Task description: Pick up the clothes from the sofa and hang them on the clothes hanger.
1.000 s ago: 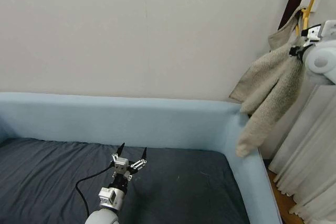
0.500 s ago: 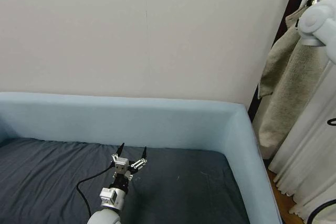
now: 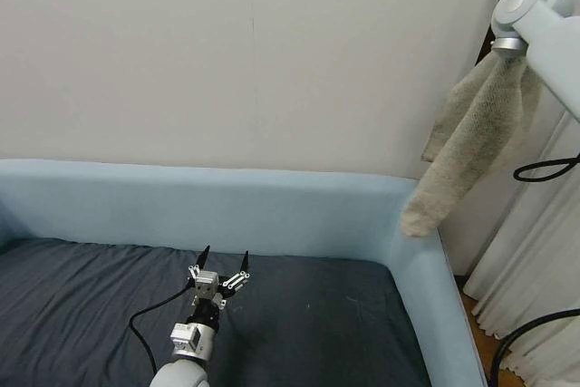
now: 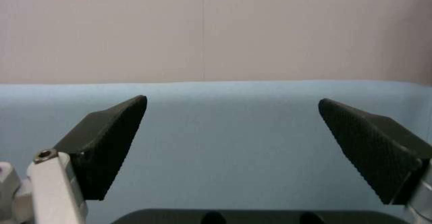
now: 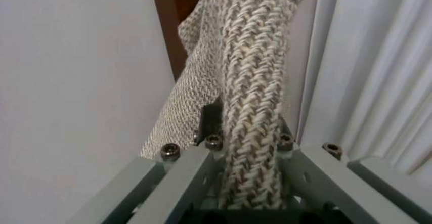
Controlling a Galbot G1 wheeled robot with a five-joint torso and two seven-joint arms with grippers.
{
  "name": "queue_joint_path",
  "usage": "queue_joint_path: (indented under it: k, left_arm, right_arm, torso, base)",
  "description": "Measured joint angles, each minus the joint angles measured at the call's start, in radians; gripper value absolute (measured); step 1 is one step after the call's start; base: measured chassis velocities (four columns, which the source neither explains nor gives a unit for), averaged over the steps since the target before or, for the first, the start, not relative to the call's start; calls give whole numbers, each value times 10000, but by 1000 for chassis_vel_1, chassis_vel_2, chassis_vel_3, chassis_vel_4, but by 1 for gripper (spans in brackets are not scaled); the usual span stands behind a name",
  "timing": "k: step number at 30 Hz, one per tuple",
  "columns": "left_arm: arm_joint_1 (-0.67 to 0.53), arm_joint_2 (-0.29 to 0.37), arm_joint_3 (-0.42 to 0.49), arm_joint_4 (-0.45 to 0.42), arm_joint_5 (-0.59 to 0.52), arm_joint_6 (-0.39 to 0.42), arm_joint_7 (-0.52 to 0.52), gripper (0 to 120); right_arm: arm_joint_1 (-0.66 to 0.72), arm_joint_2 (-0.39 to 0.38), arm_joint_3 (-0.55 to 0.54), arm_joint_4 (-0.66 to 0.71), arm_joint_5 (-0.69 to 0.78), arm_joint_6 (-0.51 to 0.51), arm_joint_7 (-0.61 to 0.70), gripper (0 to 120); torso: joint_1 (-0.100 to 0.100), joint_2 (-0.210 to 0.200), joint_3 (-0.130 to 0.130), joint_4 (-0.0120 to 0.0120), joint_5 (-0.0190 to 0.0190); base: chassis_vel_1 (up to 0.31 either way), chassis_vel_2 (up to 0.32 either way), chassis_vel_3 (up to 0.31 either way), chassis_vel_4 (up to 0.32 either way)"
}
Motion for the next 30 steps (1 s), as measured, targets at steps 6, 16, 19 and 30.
queue_joint_path:
  k: [6, 16, 19, 30]
  left_arm:
    - [121, -39, -25, -32, 113, -1, -29, 100]
    - [234, -7, -76, -120, 201, -12, -38, 100]
    - [379, -14, -187, -123, 201, -158, -38, 100]
    - [1097, -548, -972, -639, -837, -1767, 1384, 100]
  right_arm:
    - [-423, -287, 191, 386, -45, -15, -36, 16]
    - [-980, -1215, 381, 2053, -952, 215, -556, 52]
    - [-1564, -1790, 779, 3266, -1877, 898, -1002, 63]
    - [-7903, -4848, 4580, 8875, -4316, 6246, -6940, 98]
  torso:
    - [-1, 0, 0, 6, 2]
    - [-1, -1, 1, 7, 2]
    - [-1, 0, 1, -2, 7]
    - [-2, 0, -1, -9, 12]
  base:
    - [0, 0, 0, 0]
    - [0, 0, 0, 0]
    - [0, 0, 0, 0]
    - [0, 0, 0, 0]
